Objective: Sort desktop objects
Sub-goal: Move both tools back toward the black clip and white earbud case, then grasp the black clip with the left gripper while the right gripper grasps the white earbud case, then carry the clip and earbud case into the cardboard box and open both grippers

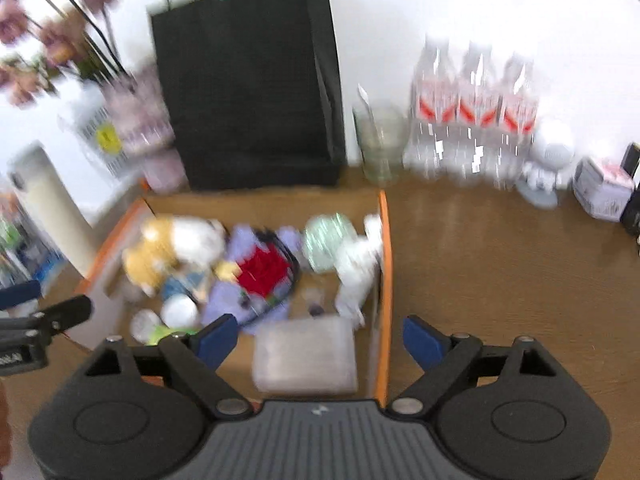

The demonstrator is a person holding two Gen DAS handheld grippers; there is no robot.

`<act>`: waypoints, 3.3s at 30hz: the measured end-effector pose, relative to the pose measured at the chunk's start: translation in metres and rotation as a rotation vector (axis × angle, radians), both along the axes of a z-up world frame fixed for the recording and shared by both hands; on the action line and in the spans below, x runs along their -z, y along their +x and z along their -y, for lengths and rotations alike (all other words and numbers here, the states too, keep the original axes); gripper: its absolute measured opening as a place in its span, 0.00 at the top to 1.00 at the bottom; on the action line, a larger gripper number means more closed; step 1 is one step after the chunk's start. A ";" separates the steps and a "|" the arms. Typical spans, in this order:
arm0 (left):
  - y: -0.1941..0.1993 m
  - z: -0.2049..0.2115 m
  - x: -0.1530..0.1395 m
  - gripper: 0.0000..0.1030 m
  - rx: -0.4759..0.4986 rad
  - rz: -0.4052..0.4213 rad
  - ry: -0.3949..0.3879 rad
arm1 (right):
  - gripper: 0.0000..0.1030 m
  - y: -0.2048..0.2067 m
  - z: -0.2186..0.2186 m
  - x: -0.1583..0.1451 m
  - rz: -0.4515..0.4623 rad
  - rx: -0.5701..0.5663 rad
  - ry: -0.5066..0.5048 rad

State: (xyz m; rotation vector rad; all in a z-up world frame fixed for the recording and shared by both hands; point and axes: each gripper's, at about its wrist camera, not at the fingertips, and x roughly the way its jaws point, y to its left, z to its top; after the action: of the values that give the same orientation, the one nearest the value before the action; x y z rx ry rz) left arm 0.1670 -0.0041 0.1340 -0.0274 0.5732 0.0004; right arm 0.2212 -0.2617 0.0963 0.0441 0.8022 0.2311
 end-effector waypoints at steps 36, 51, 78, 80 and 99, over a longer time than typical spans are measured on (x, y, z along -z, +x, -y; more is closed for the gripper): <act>-0.211 0.004 0.099 0.00 -0.005 -0.004 0.001 | 0.16 -0.255 -0.012 0.112 0.184 -0.019 -0.044; -0.075 0.019 0.109 0.23 0.057 -0.058 -0.065 | 0.58 -0.104 -0.047 0.116 0.169 -0.044 -0.102; -0.035 0.046 0.119 0.91 0.033 -0.103 -0.121 | 0.75 -0.108 -0.029 0.119 0.176 -0.136 0.048; -0.050 0.045 0.114 0.95 0.030 -0.077 -0.117 | 0.75 -0.110 -0.030 0.118 0.187 -0.142 0.044; -0.239 0.032 0.070 0.96 0.036 0.211 -0.039 | 0.75 -0.252 -0.047 0.096 0.325 -0.156 0.103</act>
State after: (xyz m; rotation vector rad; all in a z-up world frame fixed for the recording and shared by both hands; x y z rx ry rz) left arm -0.0717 -0.0363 0.0635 -0.0544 0.3621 -0.0479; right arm -0.0307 -0.2147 0.0001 0.0392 0.4698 0.4162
